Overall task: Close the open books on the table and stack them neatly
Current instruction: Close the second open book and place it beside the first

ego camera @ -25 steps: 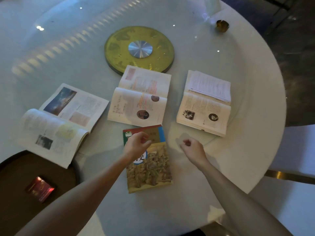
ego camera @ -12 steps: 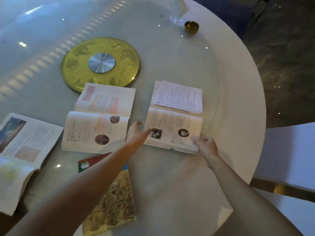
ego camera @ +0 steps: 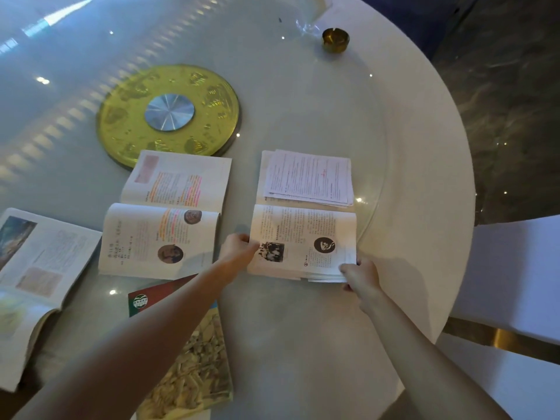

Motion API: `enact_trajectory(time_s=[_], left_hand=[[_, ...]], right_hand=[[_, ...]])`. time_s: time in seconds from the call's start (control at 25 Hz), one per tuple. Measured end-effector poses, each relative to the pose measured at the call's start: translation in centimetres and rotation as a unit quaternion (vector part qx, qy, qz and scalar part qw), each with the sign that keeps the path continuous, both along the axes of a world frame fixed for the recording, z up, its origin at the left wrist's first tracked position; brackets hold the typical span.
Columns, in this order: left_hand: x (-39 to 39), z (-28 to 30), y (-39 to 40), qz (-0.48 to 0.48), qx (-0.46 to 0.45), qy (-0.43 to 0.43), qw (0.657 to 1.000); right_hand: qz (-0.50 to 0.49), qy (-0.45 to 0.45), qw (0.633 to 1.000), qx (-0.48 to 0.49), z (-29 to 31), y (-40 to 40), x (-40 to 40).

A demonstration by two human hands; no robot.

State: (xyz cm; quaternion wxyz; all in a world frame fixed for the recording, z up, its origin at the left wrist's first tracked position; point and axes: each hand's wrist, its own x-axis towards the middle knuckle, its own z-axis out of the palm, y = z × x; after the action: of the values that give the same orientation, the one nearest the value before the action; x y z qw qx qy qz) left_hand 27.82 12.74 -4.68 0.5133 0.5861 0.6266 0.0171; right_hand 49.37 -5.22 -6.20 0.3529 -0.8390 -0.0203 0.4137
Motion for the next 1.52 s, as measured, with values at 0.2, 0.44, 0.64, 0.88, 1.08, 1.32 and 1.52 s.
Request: enact_trajectory(time_s=[0.2, 0.44, 0.64, 0.88, 1.08, 1.32, 1.52], left_hand=[[-3.7, 0.7, -1.7, 0.01, -0.075, -0.016, 0.997], [-5.7, 3.6, -0.2, 0.079, -0.17, -0.133, 0.973], [-2.4, 4.5, 2.3, 0.194, -0.204, -0.22, 0.934], [0.6, 2.9, 2.8, 0.27, -0.182, -0.188, 0.927], [1.9, 1.0, -0.6, 0.287, -0.234, -0.142, 0.918], [3.7, 0.0, -2.5, 0.353, -0.254, -0.14, 0.89], [4.7, 0.2, -2.7, 0.41, -0.247, -0.182, 0.859]], right_hand=[[-0.001, 0.071, 0.997, 0.019, 2.9, -2.4, -2.4], [-0.08, 0.118, 0.983, 0.118, 7.5, -1.5, -1.1], [-0.076, 0.096, 0.973, 0.197, 9.1, 5.3, 1.8], [0.016, 0.122, 0.978, 0.169, 6.3, 12.6, 5.5], [0.171, -0.066, 0.983, -0.006, 3.1, 16.1, 7.5], [0.494, -0.325, 0.806, -0.039, 0.7, 19.5, 6.3], [0.524, -0.365, 0.765, -0.077, -0.1, 19.2, 5.6]])
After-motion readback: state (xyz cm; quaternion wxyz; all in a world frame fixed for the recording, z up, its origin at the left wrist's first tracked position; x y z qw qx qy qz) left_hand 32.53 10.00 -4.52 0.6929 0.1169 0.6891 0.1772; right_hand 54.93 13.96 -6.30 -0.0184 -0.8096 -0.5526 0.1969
